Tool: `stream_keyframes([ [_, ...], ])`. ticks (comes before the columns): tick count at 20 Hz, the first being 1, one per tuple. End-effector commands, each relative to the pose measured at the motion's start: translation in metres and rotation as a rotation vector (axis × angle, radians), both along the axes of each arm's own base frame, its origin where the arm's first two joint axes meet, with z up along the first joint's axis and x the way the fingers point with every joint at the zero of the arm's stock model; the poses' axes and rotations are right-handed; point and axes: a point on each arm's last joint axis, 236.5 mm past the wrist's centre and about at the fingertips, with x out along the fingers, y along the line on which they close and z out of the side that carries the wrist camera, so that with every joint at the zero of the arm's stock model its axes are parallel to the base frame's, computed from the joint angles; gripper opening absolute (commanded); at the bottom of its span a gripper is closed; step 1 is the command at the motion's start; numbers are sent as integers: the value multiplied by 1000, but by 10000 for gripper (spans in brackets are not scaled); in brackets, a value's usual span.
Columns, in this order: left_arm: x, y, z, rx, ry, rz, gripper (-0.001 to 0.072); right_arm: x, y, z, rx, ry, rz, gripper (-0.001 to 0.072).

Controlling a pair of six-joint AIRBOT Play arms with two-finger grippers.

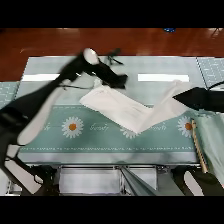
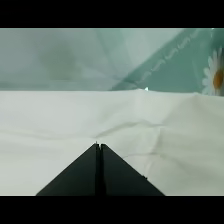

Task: Fold the shirts.

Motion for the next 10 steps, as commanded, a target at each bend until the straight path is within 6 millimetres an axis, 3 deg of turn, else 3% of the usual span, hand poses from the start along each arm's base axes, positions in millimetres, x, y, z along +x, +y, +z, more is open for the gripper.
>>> stream_keyframes([
  [1,46,150,76,56,-134,238,22,35,31,2,116,-23,57,27],
  [3,39,218,112,96,-228,339,22,63,66,-9,120,-22,114,27],
  [5,11,266,131,135,-294,407,22,93,112,-21,130,-15,172,27],
  [8,-37,303,129,160,-340,510,23,135,182,-52,145,14,239,27],
  [10,-68,309,112,162,-336,559,23,150,222,-75,178,63,282,27],
])
